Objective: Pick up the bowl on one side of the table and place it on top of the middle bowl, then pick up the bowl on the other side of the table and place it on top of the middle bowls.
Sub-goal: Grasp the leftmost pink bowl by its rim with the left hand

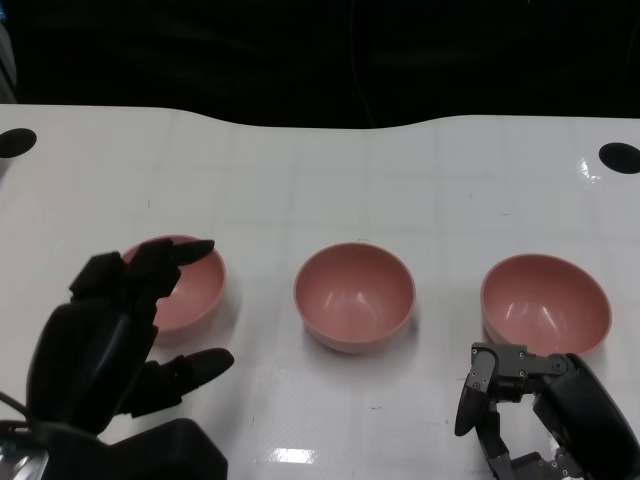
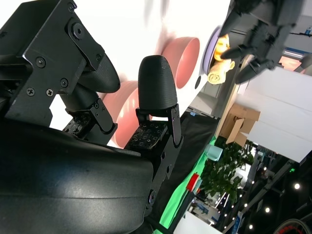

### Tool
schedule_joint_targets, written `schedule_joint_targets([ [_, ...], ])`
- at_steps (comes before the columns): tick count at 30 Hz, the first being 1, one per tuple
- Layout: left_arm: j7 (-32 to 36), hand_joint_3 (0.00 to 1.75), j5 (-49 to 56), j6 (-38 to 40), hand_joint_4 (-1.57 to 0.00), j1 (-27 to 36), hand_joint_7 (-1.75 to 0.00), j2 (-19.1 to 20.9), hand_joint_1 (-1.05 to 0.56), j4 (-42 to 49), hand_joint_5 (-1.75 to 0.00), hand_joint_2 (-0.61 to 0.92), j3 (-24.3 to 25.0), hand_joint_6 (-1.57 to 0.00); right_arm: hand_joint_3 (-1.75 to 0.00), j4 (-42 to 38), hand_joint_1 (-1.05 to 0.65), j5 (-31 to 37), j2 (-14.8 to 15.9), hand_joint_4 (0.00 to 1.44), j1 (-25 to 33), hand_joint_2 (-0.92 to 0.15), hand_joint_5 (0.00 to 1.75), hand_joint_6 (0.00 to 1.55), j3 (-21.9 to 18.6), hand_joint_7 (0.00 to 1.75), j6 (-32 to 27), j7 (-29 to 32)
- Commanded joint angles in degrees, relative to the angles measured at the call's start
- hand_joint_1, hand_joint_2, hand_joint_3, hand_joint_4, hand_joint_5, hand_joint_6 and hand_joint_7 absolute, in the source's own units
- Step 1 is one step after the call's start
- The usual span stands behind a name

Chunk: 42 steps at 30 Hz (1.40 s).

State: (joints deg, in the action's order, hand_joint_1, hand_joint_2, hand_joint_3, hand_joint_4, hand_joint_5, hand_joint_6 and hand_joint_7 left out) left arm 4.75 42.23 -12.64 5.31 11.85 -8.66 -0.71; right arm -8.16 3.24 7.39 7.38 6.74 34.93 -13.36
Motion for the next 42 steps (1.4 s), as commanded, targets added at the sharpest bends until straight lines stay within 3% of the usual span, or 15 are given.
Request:
schedule_joint_targets([
  [1, 0.80, 0.12, 4.04, 3.50, -0.13, -0.17, -0.62, 1.67, -0.52, -2.08, -1.13, 0.92, -1.11, -0.19, -1.75, 0.20, 0.09, -0.18, 0.23, 0.98, -0.24, -0.12, 1.75, 0.89, -0.13, 1.44, 0.11, 0.28],
  [2, 1.10, 0.11, 6.08, 4.59, -0.14, -0.39, -0.60, 2.08, -0.52, -2.42, -1.12, 0.92, -1.70, -0.21, -1.75, 0.24, 0.09, -0.17, 0.17, 0.98, -0.24, -0.12, 1.75, 0.89, -0.09, 1.44, -0.06, 0.29],
  [4, 1.64, 0.03, 9.14, 6.15, -0.27, -0.76, -0.38, 2.85, -0.45, -2.84, -0.98, 0.91, -2.69, -0.38, -1.75, 0.17, 0.10, -0.18, 0.07, 0.97, -0.28, -0.13, 1.74, 0.89, -0.05, 1.44, -0.12, 0.33],
  [7, 1.51, 0.00, 13.76, 9.39, -0.34, -1.96, -0.20, 3.69, -0.43, -2.86, -0.83, 0.89, -4.24, -0.48, -1.75, -0.25, 0.10, -0.63, -0.22, 0.97, -0.52, -0.13, 1.74, 0.89, -0.03, 1.44, 0.03, 0.18],
  [15, -3.22, 0.00, 19.69, 16.84, -0.52, -5.51, -0.02, 5.81, -0.45, -1.70, -0.36, 0.84, -8.14, -0.57, -1.75, -0.26, 0.07, 0.18, -0.21, 0.98, -0.63, -0.11, 1.75, 0.89, -0.08, 1.44, 0.03, 0.37],
  [19, -5.33, 0.00, 21.29, 20.09, -0.55, -6.92, -0.01, 5.97, -0.48, -0.96, -0.27, 0.82, -9.84, -0.58, -1.75, -0.23, 0.06, 0.00, -0.20, 0.98, -0.56, -0.11, 1.75, 0.89, -0.08, 1.44, 0.05, 0.24],
  [28, -5.54, 0.01, 24.22, 26.92, -0.60, -13.95, 0.00, 5.75, -0.55, 10.79, -0.11, 0.84, -15.14, -0.52, -1.75, 0.02, 0.06, -0.47, -0.15, 0.97, -0.25, -0.11, 1.74, 0.88, -0.11, 1.44, 0.26, 0.01],
  [42, -4.34, 0.00, 21.28, 28.12, -0.65, -22.78, -0.01, 6.38, -0.56, 26.61, -0.05, 0.87, -21.29, -0.54, -1.75, 0.72, 0.04, 0.41, 0.10, 0.99, 0.03, -0.09, 1.74, 0.90, -0.16, 1.45, 0.23, 0.36],
])
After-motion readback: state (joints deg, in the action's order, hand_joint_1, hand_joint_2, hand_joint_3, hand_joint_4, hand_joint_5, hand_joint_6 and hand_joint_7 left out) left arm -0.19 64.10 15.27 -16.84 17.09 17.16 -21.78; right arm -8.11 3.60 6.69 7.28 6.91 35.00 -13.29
